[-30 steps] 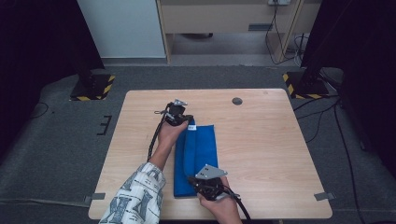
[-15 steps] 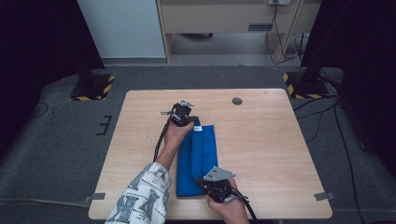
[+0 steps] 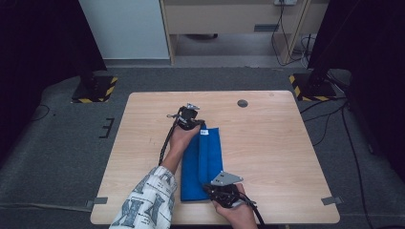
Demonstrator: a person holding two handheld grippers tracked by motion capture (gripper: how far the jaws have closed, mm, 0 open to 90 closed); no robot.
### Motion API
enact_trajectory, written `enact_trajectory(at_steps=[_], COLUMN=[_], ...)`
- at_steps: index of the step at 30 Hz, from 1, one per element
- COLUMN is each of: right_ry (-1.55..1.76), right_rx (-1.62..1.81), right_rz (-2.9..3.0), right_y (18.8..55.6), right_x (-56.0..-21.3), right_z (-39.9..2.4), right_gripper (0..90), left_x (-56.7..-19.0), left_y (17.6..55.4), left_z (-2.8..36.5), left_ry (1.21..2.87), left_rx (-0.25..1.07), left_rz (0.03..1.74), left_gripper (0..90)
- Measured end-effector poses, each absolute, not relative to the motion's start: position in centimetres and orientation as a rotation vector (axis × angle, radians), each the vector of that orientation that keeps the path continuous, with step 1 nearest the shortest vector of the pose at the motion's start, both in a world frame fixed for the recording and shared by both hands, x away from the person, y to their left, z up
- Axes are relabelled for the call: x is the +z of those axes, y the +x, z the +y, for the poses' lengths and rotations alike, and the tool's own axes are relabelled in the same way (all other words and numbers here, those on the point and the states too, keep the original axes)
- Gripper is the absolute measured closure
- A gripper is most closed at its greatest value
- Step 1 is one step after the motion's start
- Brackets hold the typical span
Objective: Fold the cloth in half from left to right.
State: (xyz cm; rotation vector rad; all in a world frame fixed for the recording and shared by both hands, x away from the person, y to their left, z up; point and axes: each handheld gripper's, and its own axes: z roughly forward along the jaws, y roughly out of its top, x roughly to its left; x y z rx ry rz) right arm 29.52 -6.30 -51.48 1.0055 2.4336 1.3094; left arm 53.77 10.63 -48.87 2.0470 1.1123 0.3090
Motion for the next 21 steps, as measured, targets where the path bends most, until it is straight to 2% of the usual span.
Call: enact_trajectory(at_steps=[15,20,21], right_ry=[1.046,1.049,1.061], right_rx=[1.306,1.297,1.292], right_rz=[2.431,2.437,2.433], right_y=[29.4,29.5,29.6], right_x=[-51.7,-51.7,-51.8], right_z=[-7.5,-7.6,-7.8], right_gripper=[85.0,80.2,76.0], left_x=[-49.3,-49.4,-49.5], left_y=[53.8,53.9,53.9], left_z=[9.5,9.4,9.3], left_ry=[2.057,2.037,2.034], left_rx=[0.293,0.272,0.265], left_rz=[1.102,1.113,1.118], left_gripper=[88.8,88.1,87.1])
